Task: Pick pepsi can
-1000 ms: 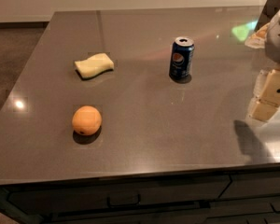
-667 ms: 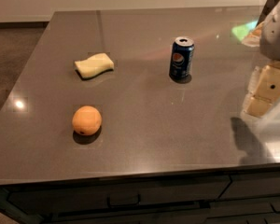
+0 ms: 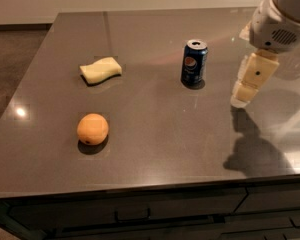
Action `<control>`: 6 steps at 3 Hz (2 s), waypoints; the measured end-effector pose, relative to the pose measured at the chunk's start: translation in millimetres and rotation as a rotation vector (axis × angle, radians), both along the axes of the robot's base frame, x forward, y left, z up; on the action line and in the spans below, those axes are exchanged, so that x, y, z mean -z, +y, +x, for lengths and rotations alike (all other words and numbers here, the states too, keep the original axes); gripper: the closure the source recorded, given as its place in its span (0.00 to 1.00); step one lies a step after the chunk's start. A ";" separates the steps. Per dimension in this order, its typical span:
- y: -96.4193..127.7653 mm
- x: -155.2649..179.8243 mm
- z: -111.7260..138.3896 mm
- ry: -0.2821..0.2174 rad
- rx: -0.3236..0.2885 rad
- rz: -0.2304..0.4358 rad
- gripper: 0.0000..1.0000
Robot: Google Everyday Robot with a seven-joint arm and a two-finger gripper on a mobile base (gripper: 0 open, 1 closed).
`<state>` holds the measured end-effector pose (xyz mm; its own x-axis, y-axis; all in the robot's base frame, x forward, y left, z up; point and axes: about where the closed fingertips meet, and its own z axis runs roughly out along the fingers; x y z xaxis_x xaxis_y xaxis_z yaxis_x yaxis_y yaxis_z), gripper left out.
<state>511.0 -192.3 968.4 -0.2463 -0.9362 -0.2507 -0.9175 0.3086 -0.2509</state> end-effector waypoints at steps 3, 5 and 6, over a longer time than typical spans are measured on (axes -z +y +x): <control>19.1 29.2 81.8 -0.019 0.078 0.088 0.00; 36.8 53.9 144.7 -0.037 0.168 0.204 0.00; 48.6 63.2 162.4 -0.024 0.176 0.253 0.03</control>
Offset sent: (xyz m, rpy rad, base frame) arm 0.0909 0.0198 -0.0306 0.0774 -0.0199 -0.0690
